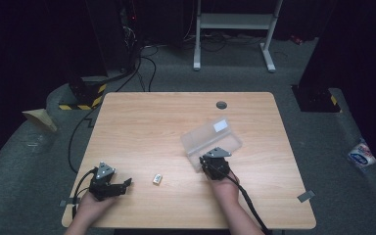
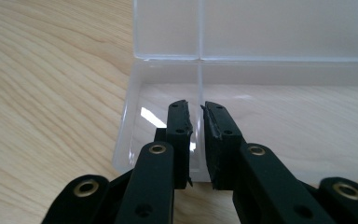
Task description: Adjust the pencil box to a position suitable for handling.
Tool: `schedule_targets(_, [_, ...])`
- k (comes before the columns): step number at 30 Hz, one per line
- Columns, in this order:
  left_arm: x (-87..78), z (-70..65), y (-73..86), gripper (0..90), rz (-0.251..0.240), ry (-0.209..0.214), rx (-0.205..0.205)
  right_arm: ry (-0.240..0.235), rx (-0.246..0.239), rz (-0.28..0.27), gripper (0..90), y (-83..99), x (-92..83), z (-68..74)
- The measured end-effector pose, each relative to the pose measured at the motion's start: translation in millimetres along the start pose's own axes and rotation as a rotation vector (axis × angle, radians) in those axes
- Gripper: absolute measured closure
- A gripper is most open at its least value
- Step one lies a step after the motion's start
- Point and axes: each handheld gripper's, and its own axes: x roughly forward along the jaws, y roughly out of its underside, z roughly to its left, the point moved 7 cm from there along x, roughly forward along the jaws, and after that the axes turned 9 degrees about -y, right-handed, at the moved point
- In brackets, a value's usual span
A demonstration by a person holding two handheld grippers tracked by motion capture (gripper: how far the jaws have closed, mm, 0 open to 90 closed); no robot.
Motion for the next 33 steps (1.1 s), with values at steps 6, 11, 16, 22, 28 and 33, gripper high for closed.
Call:
schedule_targets(6, [0.1, 0.4, -0.1, 18.6, 0.0, 0.0, 0.005, -0.034, -0.007, -0.004, 78.3, -3.7, 6.8, 17.6])
schedule_targets(11, [0.0, -0.3, -0.1, 18.6, 0.0, 0.005, -0.002, -0.059, -0.017, -0.017, 71.7, -6.7, 11.8, 30.6])
schedule_targets(16, [0.0, -0.3, 0.0, 18.7, -0.001, 0.005, -0.002, -0.013, -0.018, -0.051, 60.0, -12.5, -3.4, 18.9])
schedule_targets(22, [0.0, 0.3, -0.1, 18.7, 0.0, 0.001, 0.006, 0.144, 0.03, -0.069, 55.6, -6.4, -40.7, -45.3])
schedule_targets(28, [0.4, -0.5, -0.3, 18.7, -0.001, 0.003, 0.003, 0.266, 0.101, -0.073, 52.5, 3.2, -59.4, -87.4])
schedule_targets(33, [0.3, -0.4, -0.2, 18.9, -0.001, 0.001, 0.003, 0.212, 0.155, -0.026, 58.0, 9.0, -54.0, -101.3])
